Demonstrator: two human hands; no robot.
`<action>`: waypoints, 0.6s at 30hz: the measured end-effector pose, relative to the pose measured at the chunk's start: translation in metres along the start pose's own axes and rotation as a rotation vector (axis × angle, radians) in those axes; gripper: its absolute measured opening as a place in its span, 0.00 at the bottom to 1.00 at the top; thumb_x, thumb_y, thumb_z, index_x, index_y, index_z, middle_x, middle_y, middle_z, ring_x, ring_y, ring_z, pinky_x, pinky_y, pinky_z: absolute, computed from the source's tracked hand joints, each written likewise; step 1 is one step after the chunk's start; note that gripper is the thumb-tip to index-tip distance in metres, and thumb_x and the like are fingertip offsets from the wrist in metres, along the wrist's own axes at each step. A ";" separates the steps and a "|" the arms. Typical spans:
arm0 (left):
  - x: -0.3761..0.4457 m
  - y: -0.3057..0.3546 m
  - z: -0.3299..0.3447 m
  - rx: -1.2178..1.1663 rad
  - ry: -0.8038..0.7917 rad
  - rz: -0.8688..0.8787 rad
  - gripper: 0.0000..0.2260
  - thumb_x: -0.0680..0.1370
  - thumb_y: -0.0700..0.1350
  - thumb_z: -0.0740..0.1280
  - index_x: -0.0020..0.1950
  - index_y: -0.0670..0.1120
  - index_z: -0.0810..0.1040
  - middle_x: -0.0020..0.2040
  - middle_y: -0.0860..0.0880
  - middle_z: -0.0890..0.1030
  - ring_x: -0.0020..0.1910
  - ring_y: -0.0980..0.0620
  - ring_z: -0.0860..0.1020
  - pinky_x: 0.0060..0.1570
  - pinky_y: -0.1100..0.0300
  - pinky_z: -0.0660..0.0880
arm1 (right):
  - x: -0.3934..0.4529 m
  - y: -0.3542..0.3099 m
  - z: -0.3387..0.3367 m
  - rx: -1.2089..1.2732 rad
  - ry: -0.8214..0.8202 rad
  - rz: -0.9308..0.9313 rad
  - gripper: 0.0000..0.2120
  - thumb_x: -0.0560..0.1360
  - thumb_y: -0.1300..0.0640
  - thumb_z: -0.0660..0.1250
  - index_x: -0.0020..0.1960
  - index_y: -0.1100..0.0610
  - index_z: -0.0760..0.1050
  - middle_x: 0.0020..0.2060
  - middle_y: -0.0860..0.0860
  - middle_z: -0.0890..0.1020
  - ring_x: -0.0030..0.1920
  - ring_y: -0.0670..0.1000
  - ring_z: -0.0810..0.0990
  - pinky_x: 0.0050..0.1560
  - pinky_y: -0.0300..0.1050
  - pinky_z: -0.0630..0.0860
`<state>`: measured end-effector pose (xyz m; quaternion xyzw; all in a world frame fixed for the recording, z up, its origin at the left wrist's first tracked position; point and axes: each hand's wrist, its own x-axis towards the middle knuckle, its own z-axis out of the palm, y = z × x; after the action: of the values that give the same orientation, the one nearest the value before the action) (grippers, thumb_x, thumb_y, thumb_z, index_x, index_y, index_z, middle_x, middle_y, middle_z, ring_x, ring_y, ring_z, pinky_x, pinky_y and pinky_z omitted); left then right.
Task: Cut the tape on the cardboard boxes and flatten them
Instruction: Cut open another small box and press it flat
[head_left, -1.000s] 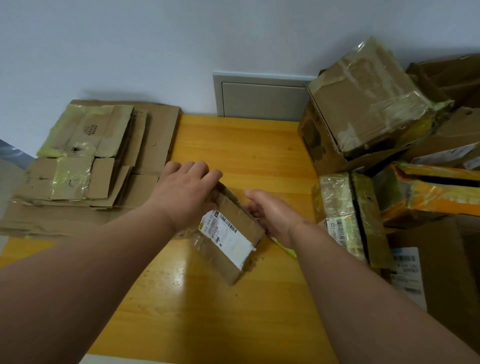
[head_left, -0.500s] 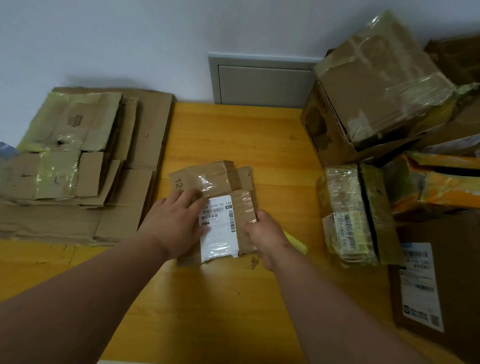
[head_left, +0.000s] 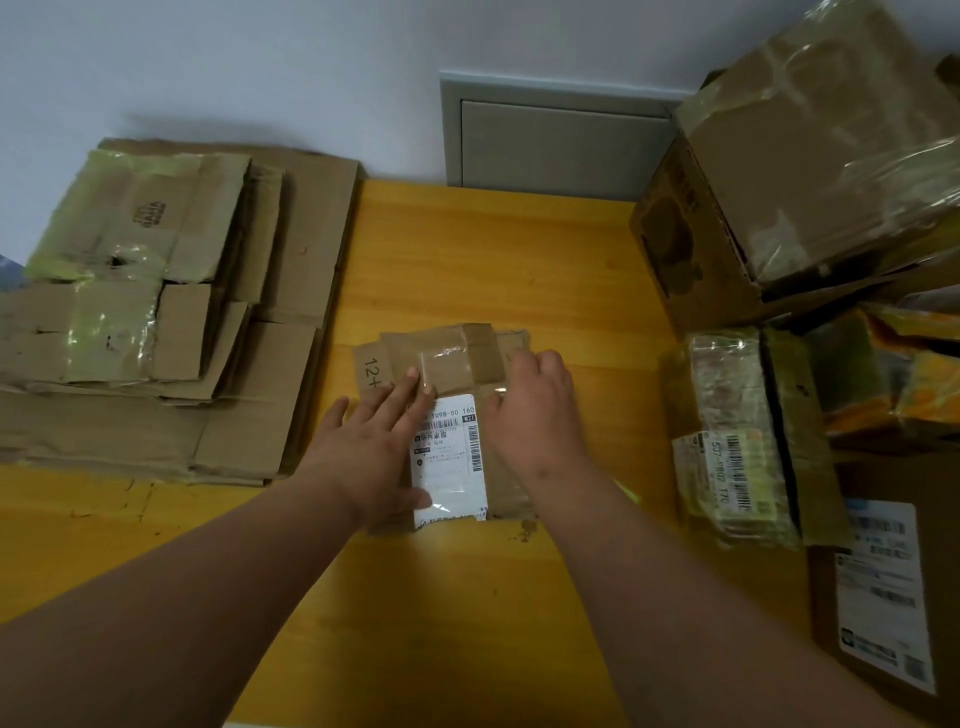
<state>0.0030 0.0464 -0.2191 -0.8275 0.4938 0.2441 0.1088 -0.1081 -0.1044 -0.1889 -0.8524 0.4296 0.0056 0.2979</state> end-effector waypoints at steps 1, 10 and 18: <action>0.001 0.000 -0.001 0.011 -0.007 0.004 0.54 0.72 0.69 0.67 0.72 0.57 0.23 0.74 0.55 0.25 0.79 0.48 0.39 0.75 0.43 0.42 | 0.008 -0.003 0.002 0.009 -0.049 0.031 0.25 0.79 0.55 0.63 0.74 0.56 0.62 0.67 0.56 0.68 0.67 0.57 0.66 0.66 0.49 0.65; 0.004 -0.002 -0.006 0.045 -0.043 0.053 0.53 0.73 0.69 0.65 0.74 0.56 0.24 0.76 0.53 0.26 0.79 0.48 0.36 0.76 0.43 0.41 | 0.052 -0.013 0.013 0.299 -0.130 0.427 0.22 0.74 0.49 0.69 0.65 0.54 0.73 0.61 0.54 0.77 0.58 0.59 0.78 0.59 0.55 0.76; 0.011 -0.003 -0.006 0.067 0.024 0.165 0.53 0.72 0.69 0.66 0.73 0.58 0.24 0.75 0.57 0.25 0.76 0.51 0.30 0.71 0.48 0.31 | 0.048 0.005 0.020 0.375 0.076 0.349 0.16 0.76 0.59 0.69 0.60 0.61 0.68 0.57 0.58 0.77 0.55 0.58 0.78 0.53 0.51 0.78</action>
<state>0.0119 0.0369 -0.2199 -0.7829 0.5694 0.2253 0.1101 -0.0766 -0.1314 -0.2204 -0.6947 0.5747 -0.0549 0.4291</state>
